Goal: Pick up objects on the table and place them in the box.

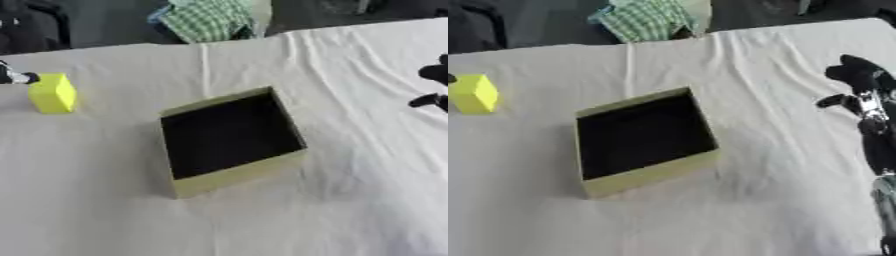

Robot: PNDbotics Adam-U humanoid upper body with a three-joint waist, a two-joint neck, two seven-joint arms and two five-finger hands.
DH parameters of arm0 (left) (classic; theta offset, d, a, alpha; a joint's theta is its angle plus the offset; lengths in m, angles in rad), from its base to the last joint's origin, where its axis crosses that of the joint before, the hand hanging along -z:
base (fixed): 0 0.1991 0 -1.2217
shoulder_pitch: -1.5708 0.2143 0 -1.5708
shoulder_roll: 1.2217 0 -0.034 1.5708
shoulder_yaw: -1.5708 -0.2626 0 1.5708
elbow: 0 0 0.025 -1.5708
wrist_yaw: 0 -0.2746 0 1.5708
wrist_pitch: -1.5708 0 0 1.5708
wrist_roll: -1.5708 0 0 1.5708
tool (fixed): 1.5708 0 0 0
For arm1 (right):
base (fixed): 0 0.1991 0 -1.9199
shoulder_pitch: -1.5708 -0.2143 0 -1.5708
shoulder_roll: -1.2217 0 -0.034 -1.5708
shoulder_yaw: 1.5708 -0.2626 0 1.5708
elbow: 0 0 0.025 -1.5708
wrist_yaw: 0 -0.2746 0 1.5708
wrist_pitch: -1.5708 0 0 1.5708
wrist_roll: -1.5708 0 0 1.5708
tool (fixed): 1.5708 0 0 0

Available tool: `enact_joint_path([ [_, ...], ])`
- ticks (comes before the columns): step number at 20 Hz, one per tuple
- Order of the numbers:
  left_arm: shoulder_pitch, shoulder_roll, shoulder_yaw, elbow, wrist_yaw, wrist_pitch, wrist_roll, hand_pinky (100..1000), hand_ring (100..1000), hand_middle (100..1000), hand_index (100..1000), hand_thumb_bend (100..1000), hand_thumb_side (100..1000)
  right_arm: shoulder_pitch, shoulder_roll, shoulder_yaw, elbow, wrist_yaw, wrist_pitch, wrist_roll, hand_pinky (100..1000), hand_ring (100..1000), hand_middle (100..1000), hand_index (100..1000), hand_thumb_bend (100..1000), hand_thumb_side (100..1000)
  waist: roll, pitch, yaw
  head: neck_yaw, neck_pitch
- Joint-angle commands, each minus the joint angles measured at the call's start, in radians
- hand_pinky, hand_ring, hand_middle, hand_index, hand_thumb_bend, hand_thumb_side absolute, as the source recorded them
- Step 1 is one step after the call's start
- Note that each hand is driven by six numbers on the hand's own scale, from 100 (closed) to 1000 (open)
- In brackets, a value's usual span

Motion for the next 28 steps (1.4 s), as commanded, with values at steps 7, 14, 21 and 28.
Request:
enact_joint_path([
  [7,-0.022,0.014,0.013,0.001,-0.018,-0.006,-0.016,822,789,779,860,557,134,-0.014,-0.011,0.000,-0.011,0.005,-0.004,0.007,563,848,725,862,100,765,0.001,-0.005,-0.006,0.082,-0.027],
  [14,-0.022,0.009,0.008,0.004,-0.030,-0.017,-0.044,825,796,787,863,614,138,-0.016,-0.011,0.000,-0.011,0.006,-0.005,0.008,563,849,726,863,100,765,-0.001,0.002,-0.010,0.089,-0.032],
  [21,-0.026,0.008,0.001,-0.003,-0.064,-0.038,-0.133,821,801,794,867,681,159,-0.016,-0.010,0.000,-0.010,0.007,-0.006,0.011,563,849,726,863,100,764,-0.001,0.004,-0.013,0.083,-0.029],
  [28,-0.027,0.007,0.001,-0.010,-0.082,-0.040,-0.181,818,802,796,869,693,153,-0.016,-0.009,0.000,-0.009,0.007,-0.006,0.012,564,850,727,863,100,764,0.001,0.005,-0.014,0.081,-0.028],
])
